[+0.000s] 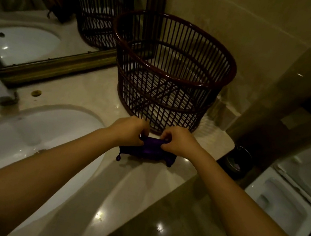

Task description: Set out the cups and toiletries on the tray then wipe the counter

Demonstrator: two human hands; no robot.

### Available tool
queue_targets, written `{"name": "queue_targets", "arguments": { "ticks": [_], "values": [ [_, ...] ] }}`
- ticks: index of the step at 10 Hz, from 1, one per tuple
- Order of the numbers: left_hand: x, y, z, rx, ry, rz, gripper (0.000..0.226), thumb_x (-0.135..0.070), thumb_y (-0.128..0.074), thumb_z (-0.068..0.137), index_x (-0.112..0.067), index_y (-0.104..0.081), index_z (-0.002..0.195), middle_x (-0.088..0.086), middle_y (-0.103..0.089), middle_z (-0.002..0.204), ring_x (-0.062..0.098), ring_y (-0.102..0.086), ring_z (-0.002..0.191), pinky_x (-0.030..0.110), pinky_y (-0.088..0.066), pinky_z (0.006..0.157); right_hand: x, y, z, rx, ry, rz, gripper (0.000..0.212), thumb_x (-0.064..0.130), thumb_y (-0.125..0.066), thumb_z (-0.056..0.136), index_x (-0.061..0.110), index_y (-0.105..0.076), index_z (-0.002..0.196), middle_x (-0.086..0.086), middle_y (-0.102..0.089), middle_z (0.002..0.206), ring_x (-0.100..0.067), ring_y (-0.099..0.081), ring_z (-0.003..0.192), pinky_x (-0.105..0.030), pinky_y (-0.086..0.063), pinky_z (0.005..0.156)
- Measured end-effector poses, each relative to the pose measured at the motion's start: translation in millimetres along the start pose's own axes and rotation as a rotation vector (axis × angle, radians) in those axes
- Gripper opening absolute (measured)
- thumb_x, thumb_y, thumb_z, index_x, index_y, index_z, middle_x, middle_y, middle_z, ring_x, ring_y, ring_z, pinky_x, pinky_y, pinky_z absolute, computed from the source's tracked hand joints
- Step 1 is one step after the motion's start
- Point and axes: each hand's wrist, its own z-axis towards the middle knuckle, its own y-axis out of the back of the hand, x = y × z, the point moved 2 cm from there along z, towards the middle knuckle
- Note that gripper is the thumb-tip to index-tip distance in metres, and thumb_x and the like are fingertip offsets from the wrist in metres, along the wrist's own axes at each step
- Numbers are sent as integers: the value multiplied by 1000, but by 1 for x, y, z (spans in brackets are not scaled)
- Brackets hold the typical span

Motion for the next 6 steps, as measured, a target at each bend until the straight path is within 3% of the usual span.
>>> {"name": "queue_targets", "arguments": {
  "ticks": [3,6],
  "values": [
    [3,-21,12,41,15,-29,23,-23,-68,76,-20,-64,98,0,-65,104,11,-53,83,28,-48,68,-16,-18,12,47,1,11,17,11,-68,73,16,-68,90,-5,-67,97,-19,-61,87,-38,-55,78],
    [-15,-8,10,37,24,-68,39,-33,-68,78,-20,-59,113,-2,-65,110,11,-59,93,31,-54,81,-21,1,-1,10,1,53,18,16,-71,73,17,-67,91,-1,-67,92,-15,-62,85,-31,-54,77]
  ]
}}
